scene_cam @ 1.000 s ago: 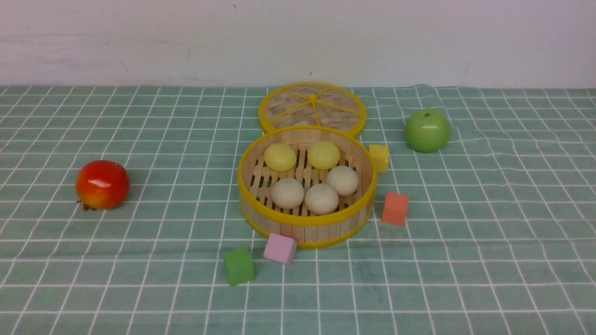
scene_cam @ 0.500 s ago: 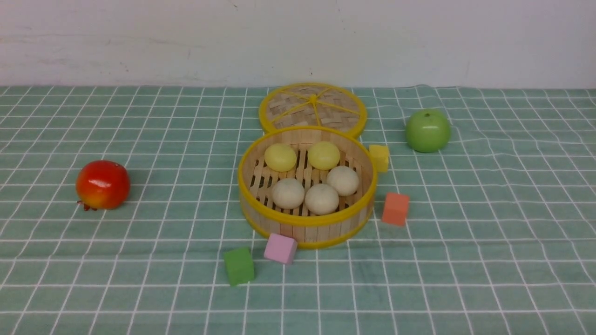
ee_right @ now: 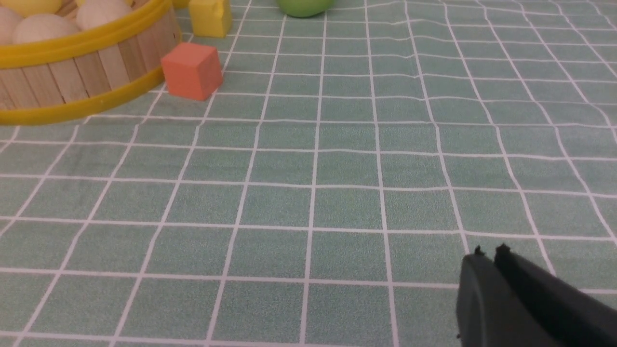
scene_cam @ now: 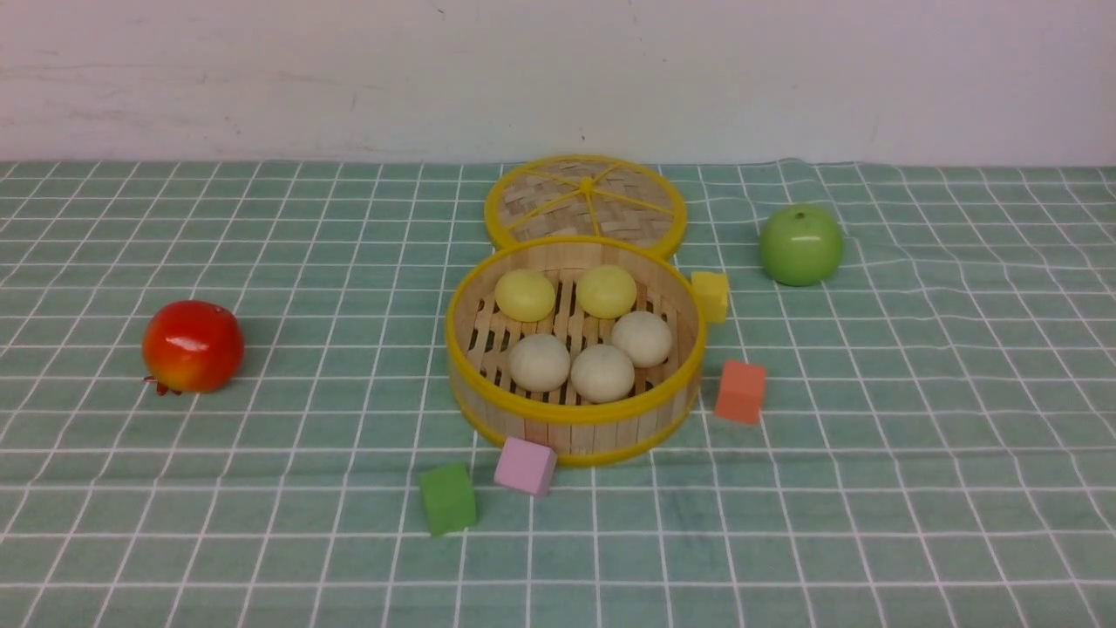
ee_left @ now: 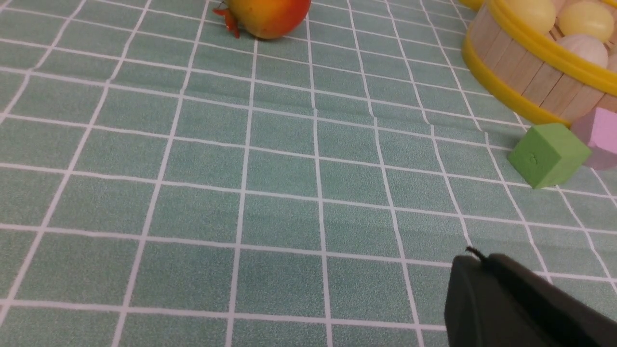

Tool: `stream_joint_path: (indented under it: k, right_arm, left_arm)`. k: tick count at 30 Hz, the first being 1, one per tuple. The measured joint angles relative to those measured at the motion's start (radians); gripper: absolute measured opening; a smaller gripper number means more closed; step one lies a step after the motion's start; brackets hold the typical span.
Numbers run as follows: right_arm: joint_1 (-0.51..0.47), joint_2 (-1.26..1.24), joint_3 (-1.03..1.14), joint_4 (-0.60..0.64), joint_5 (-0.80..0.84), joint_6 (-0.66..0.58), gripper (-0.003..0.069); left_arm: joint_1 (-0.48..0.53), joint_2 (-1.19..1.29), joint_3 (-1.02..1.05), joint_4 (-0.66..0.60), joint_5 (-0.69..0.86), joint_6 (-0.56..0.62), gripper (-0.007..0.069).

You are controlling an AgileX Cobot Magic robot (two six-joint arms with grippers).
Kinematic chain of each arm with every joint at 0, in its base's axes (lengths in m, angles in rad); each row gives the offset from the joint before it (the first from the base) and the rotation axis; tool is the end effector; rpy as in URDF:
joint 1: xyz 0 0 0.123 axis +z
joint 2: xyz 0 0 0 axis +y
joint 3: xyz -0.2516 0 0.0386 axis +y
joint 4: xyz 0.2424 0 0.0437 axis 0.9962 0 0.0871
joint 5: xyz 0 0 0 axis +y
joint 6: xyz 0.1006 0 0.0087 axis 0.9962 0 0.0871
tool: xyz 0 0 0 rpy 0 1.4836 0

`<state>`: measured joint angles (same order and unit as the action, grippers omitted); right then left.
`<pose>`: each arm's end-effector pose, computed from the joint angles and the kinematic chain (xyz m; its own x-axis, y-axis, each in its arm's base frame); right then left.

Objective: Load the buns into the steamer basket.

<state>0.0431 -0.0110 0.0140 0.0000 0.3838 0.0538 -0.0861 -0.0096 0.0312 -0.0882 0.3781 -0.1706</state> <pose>0.0869 0.0037 0.1719 -0.2968 0.0410 -0.9541 -0.0272 0.9983 0.0514 0.0868 -0.0108 0.1666 -0.3245 -0.2227 -0.9193 0.0369 0.9682 -0.2476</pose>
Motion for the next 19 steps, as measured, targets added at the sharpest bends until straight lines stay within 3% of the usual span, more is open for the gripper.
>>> stream_joint_path:
  k: [19]
  right_arm:
    - [0.0, 0.0, 0.0, 0.0, 0.0, 0.0, 0.006]
  left_arm:
    - [0.0, 0.0, 0.0, 0.0, 0.0, 0.0, 0.0004]
